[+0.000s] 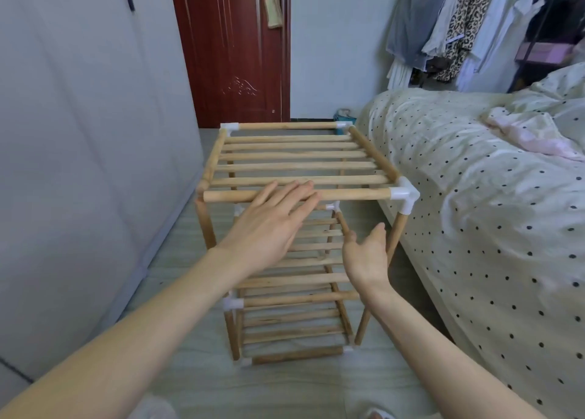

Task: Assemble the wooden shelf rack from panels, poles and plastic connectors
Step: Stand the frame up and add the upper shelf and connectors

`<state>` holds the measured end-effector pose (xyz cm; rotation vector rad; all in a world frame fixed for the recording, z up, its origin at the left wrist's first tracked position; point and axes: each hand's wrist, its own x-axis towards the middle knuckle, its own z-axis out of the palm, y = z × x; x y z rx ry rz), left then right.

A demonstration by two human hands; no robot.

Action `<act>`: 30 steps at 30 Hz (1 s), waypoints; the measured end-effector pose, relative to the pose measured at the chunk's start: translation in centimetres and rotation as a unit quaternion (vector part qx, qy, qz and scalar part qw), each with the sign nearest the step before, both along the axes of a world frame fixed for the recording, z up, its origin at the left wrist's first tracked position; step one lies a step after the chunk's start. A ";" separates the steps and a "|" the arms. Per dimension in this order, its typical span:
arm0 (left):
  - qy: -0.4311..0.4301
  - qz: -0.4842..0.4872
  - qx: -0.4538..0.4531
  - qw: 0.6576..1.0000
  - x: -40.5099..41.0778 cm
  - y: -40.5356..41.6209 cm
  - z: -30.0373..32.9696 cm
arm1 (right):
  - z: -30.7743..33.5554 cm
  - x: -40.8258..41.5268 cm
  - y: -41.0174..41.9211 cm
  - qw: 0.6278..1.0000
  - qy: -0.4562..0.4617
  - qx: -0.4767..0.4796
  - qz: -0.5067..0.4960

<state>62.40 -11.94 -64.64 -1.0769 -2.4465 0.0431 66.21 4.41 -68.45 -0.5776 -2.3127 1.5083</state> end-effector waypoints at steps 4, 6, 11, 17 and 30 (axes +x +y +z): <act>-0.053 0.002 0.031 0.998 2.3 -6.6 0.1 | -0.9 2.2 -7.2 0.978 -0.054 0.040 0.199; -0.093 0.026 0.066 0.993 3.7 -10.4 -0.3 | -1.6 2.5 -10.8 0.953 -0.064 0.073 0.288; -0.206 0.160 0.199 0.945 5.2 -20.7 -5.3 | -5.6 0.9 -19.1 0.887 -0.109 0.163 0.417; -0.353 0.323 0.249 0.842 4.3 -30.1 -18.4 | -13.5 -3.9 -27.3 0.796 -0.183 0.243 0.524; -0.455 0.451 0.194 0.743 -4.9 -37.2 -40.5 | -35.4 -15.0 -33.7 0.651 -0.295 0.422 0.558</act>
